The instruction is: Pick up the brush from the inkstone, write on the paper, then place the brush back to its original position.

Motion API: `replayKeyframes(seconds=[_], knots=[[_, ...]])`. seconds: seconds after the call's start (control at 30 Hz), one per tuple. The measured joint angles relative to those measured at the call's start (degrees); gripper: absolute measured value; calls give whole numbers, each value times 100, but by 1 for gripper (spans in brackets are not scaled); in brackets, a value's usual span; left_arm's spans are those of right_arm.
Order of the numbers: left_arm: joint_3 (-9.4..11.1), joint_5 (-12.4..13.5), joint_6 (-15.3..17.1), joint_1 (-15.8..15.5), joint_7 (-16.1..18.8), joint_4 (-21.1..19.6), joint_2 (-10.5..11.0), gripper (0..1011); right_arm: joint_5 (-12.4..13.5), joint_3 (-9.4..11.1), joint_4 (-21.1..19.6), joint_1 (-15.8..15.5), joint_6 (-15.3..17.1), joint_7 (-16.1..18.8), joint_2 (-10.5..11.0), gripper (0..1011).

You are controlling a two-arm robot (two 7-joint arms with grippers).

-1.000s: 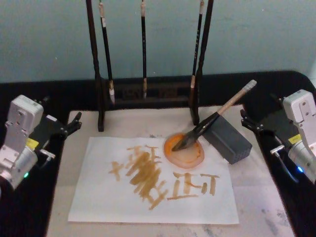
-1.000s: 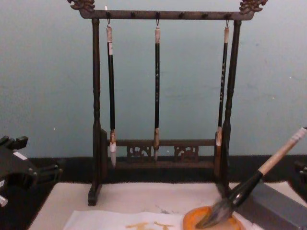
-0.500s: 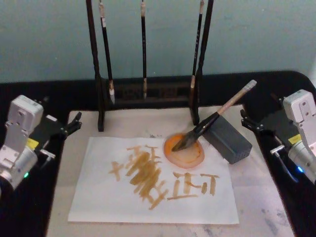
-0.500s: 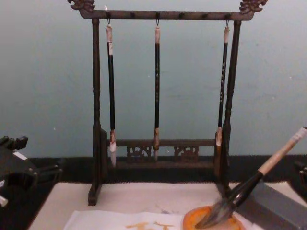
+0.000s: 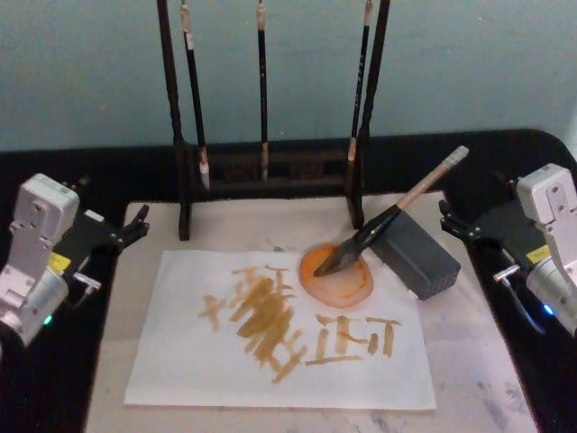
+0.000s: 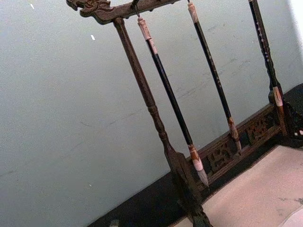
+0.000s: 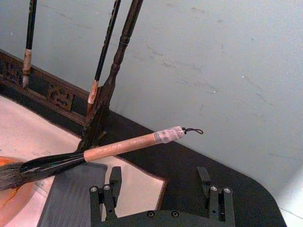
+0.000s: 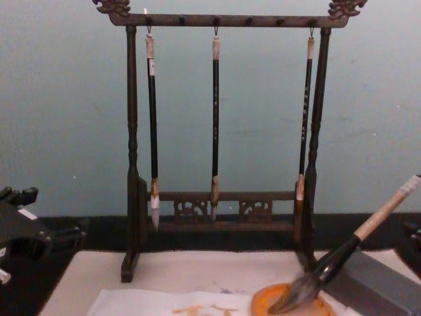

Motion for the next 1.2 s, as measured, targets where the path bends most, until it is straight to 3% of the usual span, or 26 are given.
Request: replayKeyframes(seconds=[0.6, 0.77, 1.03, 1.2], knots=[[0, 0, 0, 0, 0, 0, 0, 1010, 0, 5, -1, -3, 0, 4, -3, 1000], [0, 0, 0, 0, 0, 0, 0, 1010, 48, 112, -100, -95, 66, 131, -36, 1000], [0, 0, 0, 0, 0, 0, 0, 1010, 483, 367, -397, -325, 331, 396, -103, 1000], [0, 0, 0, 0, 0, 0, 0, 1010, 1054, 638, -608, -484, 630, 658, -232, 1000]])
